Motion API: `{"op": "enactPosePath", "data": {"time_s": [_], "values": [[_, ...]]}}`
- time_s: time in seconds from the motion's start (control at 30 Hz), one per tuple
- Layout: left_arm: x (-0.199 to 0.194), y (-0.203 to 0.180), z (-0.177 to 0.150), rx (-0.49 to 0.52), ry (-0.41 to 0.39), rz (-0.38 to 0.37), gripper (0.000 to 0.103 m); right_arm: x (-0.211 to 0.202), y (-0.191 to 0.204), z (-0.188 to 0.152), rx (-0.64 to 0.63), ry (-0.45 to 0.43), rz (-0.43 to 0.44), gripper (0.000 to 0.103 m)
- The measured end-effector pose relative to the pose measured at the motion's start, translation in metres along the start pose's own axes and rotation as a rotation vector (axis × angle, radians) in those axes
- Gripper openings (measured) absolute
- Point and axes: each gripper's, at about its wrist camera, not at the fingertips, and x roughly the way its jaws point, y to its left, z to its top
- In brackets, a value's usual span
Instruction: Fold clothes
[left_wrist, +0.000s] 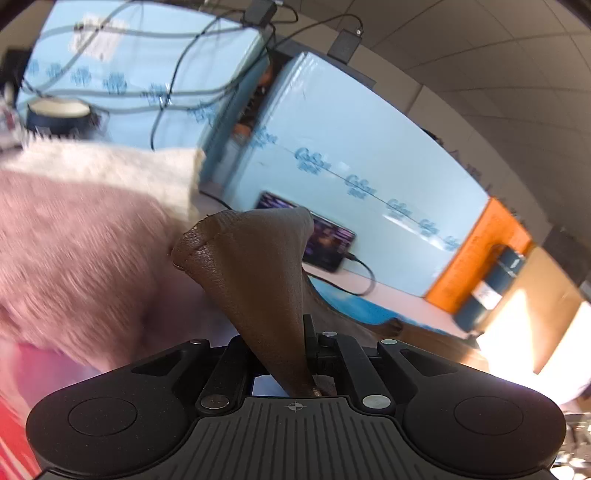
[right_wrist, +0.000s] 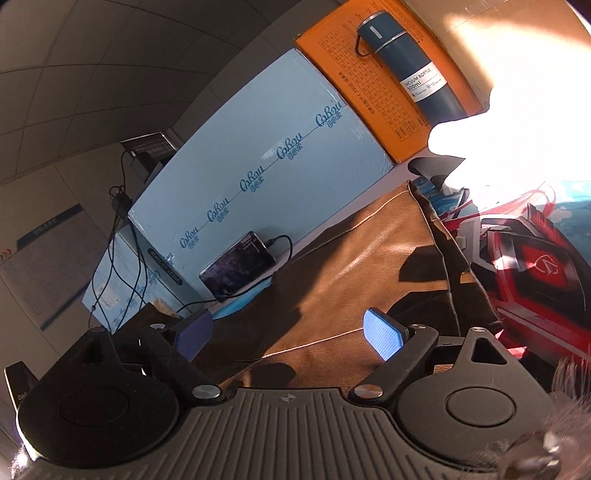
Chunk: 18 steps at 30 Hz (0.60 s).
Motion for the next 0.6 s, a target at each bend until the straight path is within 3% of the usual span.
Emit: {"op": "enactPosePath", "data": {"time_s": [0.03,0.1,0.33,0.5,0.6], "values": [[-0.002,-0.003,0.004,0.036,-0.032,0.038,0.004,0.001,0.001,0.000,-0.003,0.011,0.011,0.089],[-0.005,-0.007,0.012,0.036,-0.064,0.011,0.004,0.003,0.002,0.000,-0.005,0.036,0.037,0.089],[-0.012,-0.081,0.022,0.172,-0.156,-0.230,0.004,0.007,0.004,-0.001,0.012,0.063,0.054,0.089],[-0.002,-0.142,-0.004,0.364,-0.164,-0.340,0.005,0.002,-0.003,0.000,0.063,0.028,0.073,0.089],[0.014,-0.167,-0.030,0.461,-0.110,-0.365,0.005,-0.004,-0.015,0.003,0.149,0.006,0.144,0.089]]}}
